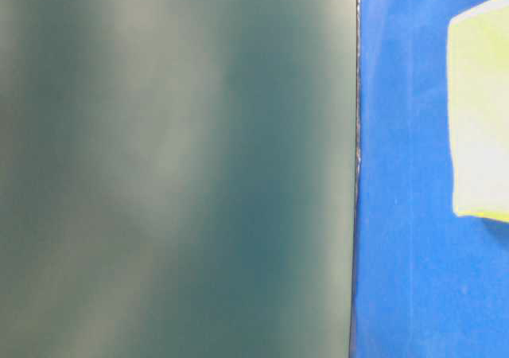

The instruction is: Fold the yellow towel.

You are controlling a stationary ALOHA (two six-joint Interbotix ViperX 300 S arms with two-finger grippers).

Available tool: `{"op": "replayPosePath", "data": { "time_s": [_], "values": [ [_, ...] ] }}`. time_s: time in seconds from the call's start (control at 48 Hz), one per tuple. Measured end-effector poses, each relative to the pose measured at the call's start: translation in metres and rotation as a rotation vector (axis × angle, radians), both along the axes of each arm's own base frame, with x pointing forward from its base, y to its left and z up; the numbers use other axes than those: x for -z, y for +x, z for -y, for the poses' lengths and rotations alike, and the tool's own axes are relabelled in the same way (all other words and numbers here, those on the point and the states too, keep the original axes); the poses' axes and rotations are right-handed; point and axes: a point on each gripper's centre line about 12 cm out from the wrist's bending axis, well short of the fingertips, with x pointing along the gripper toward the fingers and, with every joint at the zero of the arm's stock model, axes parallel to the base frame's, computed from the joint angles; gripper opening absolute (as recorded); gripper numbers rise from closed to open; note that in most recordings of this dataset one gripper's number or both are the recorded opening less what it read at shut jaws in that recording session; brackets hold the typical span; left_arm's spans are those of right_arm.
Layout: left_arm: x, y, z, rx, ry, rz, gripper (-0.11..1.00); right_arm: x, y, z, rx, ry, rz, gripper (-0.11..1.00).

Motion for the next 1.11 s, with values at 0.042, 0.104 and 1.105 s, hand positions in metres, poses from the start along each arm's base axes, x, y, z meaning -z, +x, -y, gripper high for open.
{"op": "replayPosePath", "data": {
  "time_s": [0.042, 0.104, 1.105],
  "values": [
    [0.005, -0.007, -0.002, -0.01, -0.011, 0.015, 0.52, 0.005, -0.004, 0.003, 0.013, 0.004, 0.009, 0.55],
    [0.015, -0.018, -0.006, -0.029, -0.026, 0.029, 0.52, 0.012, -0.01, 0.005, 0.027, 0.011, 0.025, 0.55],
    [0.035, -0.038, -0.014, -0.08, -0.068, 0.052, 0.52, 0.031, -0.015, 0.011, 0.063, 0.046, 0.037, 0.55]
  ]
}}
